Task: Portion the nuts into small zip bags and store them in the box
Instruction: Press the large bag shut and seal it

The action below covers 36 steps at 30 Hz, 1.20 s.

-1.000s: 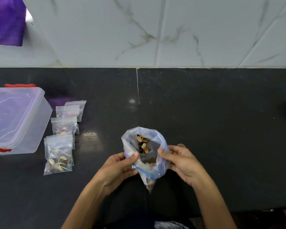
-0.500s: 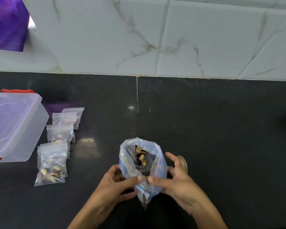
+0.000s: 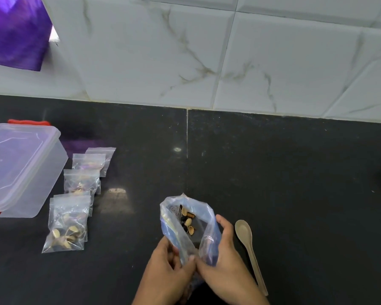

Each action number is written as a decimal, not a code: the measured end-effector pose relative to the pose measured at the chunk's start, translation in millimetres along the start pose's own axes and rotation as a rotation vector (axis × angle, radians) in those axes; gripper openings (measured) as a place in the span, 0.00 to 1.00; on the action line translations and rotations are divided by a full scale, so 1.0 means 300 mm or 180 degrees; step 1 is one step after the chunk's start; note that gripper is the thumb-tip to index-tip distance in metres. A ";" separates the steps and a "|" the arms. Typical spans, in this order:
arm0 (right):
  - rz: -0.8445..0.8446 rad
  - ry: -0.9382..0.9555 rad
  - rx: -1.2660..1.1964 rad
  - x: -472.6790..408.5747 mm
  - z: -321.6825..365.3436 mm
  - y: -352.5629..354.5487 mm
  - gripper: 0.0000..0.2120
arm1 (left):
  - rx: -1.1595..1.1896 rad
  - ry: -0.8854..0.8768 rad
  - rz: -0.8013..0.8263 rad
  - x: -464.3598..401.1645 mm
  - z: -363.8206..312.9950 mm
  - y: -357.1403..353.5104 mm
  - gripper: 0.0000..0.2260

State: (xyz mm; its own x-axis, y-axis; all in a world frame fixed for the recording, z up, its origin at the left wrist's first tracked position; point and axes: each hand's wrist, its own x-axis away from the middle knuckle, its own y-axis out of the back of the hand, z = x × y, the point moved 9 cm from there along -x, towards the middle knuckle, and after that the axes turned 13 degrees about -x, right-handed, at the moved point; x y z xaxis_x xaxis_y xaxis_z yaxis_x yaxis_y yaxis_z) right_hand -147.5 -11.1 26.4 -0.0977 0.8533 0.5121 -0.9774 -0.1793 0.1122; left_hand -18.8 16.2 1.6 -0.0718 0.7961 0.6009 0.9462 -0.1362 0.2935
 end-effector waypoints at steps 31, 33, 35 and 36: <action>-0.0270 0.0777 0.0631 -0.101 0.177 0.077 0.14 | -0.0273 -0.0958 -0.0574 -0.121 -0.236 0.169 0.19; 0.0039 0.0218 -0.0007 -0.131 0.142 0.073 0.21 | 0.0196 -0.0485 -0.0023 -0.146 -0.206 0.148 0.18; 0.0369 -0.0243 -0.0295 -0.153 0.108 0.056 0.21 | 0.0327 -0.0188 0.0479 -0.152 -0.187 0.111 0.15; 0.0465 -0.0343 -0.0394 -0.160 0.100 0.052 0.18 | 0.0366 -0.0170 0.0619 -0.151 -0.188 0.099 0.14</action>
State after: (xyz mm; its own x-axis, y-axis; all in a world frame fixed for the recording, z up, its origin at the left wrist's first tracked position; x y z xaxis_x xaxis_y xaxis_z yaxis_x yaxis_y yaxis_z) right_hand -152.4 -69.4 29.1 -0.2258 0.7642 0.6042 -0.9705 -0.2300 -0.0719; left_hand -5.3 -57.1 25.1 0.1293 0.7919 0.5967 0.9705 -0.2245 0.0876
